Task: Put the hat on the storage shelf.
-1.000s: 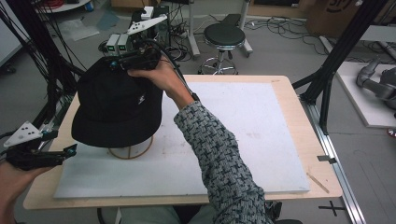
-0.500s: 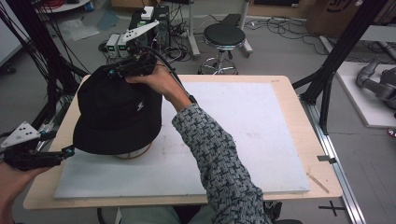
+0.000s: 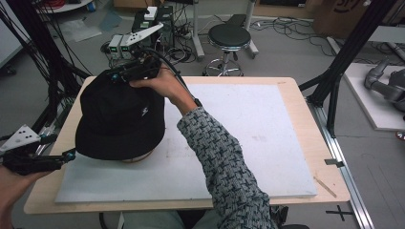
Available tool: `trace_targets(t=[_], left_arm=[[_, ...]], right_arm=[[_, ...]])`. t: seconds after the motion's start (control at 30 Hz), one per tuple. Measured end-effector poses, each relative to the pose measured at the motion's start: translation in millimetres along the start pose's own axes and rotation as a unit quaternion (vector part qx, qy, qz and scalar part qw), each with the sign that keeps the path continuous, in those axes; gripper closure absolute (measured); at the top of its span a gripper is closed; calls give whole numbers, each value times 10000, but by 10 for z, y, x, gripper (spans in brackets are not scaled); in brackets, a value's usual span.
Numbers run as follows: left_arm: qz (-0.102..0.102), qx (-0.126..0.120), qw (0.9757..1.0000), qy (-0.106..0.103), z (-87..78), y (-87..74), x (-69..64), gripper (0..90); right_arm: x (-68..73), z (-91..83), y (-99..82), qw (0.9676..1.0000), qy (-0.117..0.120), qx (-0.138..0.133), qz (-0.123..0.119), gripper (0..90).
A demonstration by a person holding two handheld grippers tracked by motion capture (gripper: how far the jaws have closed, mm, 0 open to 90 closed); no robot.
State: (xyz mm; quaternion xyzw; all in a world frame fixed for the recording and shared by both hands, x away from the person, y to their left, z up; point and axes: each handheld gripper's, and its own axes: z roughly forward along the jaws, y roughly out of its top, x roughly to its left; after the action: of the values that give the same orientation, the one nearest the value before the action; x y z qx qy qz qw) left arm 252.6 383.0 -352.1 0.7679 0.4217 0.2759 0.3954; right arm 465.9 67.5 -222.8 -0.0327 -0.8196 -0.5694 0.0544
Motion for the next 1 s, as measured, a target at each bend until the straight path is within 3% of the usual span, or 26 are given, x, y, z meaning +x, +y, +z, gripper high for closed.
trace_targets(t=[0.37, 0.43, 0.73, 1.0], left_arm=[[-28, -17, 10000, 9, -19, -9, 7, 178], [-4, -9, 10000, 3, -29, -7, 12, 178], [16, -19, 10000, 0, -50, -3, 13, 178], [23, -15, 10000, -21, -49, 0, 9, 178]], right_arm=[[11, 12, -13, 9999, 109, 131, 12, 665], [27, 39, -22, 9995, 164, 254, -20, 634], [36, 91, -32, 9994, 168, 291, -35, 622], [37, 94, -40, 9993, 97, 355, -4, 544]])
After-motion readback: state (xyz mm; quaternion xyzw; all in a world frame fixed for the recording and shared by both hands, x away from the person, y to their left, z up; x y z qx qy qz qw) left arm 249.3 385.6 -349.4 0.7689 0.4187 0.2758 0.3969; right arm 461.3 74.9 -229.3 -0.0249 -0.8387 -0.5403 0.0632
